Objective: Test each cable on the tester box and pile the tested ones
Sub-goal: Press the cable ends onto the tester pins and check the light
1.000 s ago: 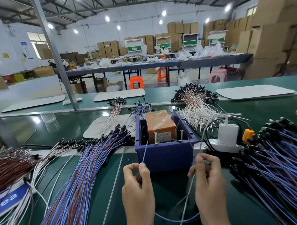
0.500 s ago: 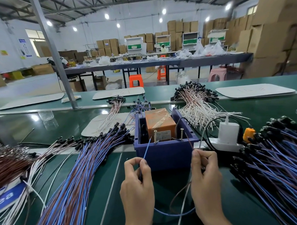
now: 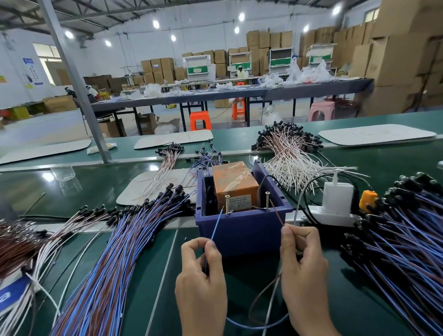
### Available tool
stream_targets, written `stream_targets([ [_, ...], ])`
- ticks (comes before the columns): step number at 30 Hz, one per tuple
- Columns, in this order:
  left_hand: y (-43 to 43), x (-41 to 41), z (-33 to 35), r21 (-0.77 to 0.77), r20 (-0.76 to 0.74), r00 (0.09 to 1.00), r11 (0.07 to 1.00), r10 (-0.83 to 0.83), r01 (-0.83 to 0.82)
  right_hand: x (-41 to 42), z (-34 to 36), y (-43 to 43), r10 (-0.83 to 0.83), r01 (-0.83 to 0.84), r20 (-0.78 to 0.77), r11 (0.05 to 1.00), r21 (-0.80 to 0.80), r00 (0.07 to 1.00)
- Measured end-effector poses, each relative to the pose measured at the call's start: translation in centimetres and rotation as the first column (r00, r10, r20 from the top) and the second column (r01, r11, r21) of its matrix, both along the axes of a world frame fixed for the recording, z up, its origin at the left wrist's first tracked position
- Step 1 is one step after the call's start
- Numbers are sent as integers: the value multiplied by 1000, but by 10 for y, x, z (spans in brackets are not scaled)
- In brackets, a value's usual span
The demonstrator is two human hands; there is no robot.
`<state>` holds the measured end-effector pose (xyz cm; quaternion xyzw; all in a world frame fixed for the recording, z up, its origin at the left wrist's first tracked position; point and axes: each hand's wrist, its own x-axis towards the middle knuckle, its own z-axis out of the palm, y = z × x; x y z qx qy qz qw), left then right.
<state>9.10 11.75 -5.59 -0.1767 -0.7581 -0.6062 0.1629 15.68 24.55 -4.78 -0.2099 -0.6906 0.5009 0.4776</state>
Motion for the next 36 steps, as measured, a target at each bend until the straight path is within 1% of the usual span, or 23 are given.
stream_targets([
  [7,0,0,1,15,26,1000,1000,-14,13,2,3,-2,6,-6,1,1000,8,1000],
  [32,0,-1,-1,22,20,998,998,-51,50,2,1,-2,17,-17,18,1000,18,1000],
  [36,0,-2,-2,6,7,999,999,-41,41,0,-2,-2,5,-5,58,1000,3,998],
])
